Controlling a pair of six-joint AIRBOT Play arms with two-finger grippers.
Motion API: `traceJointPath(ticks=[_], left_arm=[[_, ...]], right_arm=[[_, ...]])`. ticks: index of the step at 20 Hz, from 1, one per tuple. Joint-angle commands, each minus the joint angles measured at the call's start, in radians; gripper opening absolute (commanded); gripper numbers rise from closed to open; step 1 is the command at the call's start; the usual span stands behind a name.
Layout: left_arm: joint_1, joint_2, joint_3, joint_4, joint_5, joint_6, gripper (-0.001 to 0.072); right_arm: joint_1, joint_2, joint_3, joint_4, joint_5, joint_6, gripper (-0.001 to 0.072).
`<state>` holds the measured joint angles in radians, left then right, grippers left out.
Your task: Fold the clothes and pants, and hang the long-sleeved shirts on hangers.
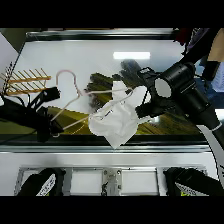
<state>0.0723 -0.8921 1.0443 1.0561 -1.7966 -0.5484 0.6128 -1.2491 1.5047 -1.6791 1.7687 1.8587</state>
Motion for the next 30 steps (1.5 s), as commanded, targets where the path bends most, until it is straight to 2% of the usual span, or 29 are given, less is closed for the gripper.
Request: traceJointPath(ticks=[1, 11, 16, 19, 25, 30], left_arm=[[-0.001, 0.130, -0.165, -0.001, 0.036, 0.002, 0.0016], [-0.010, 0.278, -0.354, -0.012, 0.048, 0.002, 0.0015], [-0.149, 0.355, -0.378, -0.010, 0.130, -0.003, 0.0015], [-0.204, 0.393, -0.378, 0.008, 0.237, -0.112, 0.0016], [-0.292, 0.243, -0.377, 0.034, 0.242, -0.122, 0.0015], [-0.377, 0.139, -0.377, 0.030, 0.353, -0.149, 0.0016]], right_arm=[[0.000, -0.001, 0.000, 0.000, 0.000, 0.000, 0.0023], [0.000, -0.001, 0.000, 0.000, 0.000, 0.000, 0.0022], [0.000, -0.001, 0.000, 0.000, 0.000, 0.000, 0.0022], [0.000, -0.001, 0.000, 0.000, 0.000, 0.000, 0.0022], [0.000, -0.001, 0.000, 0.000, 0.000, 0.000, 0.0022], [0.000, -0.001, 0.000, 0.000, 0.000, 0.000, 0.0022]])
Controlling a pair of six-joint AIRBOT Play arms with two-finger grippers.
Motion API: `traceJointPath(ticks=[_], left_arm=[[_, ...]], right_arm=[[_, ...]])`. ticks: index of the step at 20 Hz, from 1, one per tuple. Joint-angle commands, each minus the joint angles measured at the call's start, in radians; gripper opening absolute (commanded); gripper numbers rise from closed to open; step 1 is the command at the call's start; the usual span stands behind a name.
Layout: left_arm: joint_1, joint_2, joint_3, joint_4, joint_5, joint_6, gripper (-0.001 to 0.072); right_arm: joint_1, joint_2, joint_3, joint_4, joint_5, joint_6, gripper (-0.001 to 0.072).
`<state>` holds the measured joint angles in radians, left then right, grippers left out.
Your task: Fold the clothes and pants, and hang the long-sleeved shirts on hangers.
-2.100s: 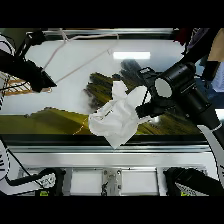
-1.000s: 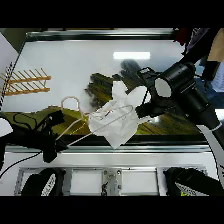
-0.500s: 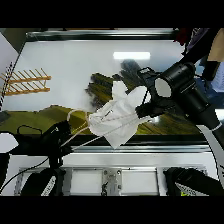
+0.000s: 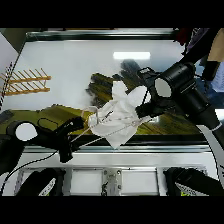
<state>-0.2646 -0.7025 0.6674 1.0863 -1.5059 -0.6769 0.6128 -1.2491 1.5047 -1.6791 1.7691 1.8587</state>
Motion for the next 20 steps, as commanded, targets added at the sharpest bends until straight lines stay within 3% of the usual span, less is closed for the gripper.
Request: traceJointPath(ticks=[1, 14, 20], left_arm=[[-0.045, -0.063, 0.000, -0.009, 0.077, -0.021, 0.0016], [-0.044, 0.018, 0.007, -0.005, 0.176, -0.046, 0.0017], [-0.045, -0.143, 0.150, -0.011, 0.144, -0.045, 0.0016]], right_arm=[[0.000, -0.001, 0.000, 0.000, 0.000, 0.000, 0.0022], [0.000, -0.001, 0.000, 0.000, -0.001, 0.000, 0.0022], [0.000, -0.001, 0.000, 0.000, 0.000, -0.002, 0.0022]])
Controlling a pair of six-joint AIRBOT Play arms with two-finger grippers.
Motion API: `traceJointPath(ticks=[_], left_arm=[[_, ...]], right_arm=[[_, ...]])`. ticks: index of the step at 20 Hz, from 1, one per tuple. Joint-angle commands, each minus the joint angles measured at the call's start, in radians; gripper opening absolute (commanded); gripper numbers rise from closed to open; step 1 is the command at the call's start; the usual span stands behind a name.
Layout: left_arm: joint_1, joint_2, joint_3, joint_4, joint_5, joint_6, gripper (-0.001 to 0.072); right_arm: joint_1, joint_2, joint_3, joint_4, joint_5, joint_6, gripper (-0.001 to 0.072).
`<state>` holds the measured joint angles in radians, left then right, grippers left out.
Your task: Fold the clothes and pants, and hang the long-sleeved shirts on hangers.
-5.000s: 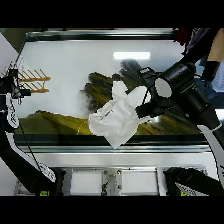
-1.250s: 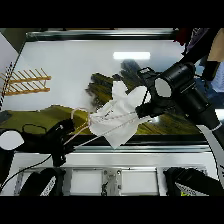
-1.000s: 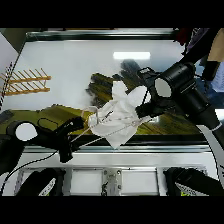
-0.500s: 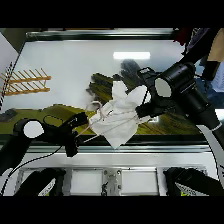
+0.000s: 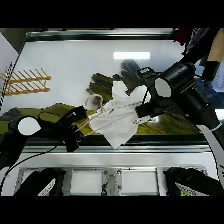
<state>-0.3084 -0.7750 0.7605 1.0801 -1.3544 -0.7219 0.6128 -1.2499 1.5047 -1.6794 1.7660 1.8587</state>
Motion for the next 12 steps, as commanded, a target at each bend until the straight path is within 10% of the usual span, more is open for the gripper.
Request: traceJointPath(ticks=[1, 12], left_arm=[[-0.001, -0.106, 0.069, -0.010, -0.007, 0.000, 0.0016], [-0.002, -0.200, 0.072, -0.113, 0.054, 0.209, 0.0015]], right_arm=[[0.000, 0.000, 0.000, -0.002, 0.000, -0.008, 0.0022], [0.000, 0.000, 0.109, -0.097, -0.137, -0.109, 0.0022]])
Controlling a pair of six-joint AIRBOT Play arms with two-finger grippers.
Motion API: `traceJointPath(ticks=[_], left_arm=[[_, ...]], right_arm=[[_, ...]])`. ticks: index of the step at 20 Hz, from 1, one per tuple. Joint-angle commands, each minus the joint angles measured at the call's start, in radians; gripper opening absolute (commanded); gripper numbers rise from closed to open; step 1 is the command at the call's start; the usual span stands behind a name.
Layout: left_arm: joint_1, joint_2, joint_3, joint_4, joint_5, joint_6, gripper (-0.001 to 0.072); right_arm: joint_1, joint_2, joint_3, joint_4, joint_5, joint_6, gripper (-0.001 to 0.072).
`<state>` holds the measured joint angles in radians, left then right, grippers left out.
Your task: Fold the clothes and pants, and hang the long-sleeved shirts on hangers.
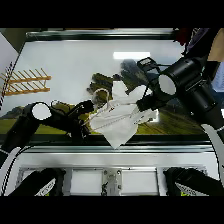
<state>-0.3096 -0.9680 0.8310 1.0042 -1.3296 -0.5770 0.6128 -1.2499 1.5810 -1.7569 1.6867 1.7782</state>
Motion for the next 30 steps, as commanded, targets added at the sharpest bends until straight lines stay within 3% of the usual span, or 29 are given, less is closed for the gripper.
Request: traceJointPath(ticks=[1, 5, 16, 30], left_arm=[[-0.001, -0.006, 0.001, -0.046, 0.034, 0.079, 0.0015], [-0.008, -0.006, 0.001, -0.083, 0.040, 0.117, 0.0016], [-0.019, -0.006, 0.001, -0.091, -0.005, 0.116, 0.0018], [-0.016, -0.130, 0.001, -0.147, 0.006, 0.151, 0.0016]], right_arm=[[0.000, 0.000, 0.042, -0.016, -0.071, -0.029, 0.0022], [0.000, 0.000, 0.061, -0.013, -0.093, -0.044, 0.0022], [0.002, 0.003, 0.072, -0.008, -0.081, -0.044, 0.0022], [0.051, 0.002, 0.072, 0.210, -0.155, -0.075, 0.0022]])
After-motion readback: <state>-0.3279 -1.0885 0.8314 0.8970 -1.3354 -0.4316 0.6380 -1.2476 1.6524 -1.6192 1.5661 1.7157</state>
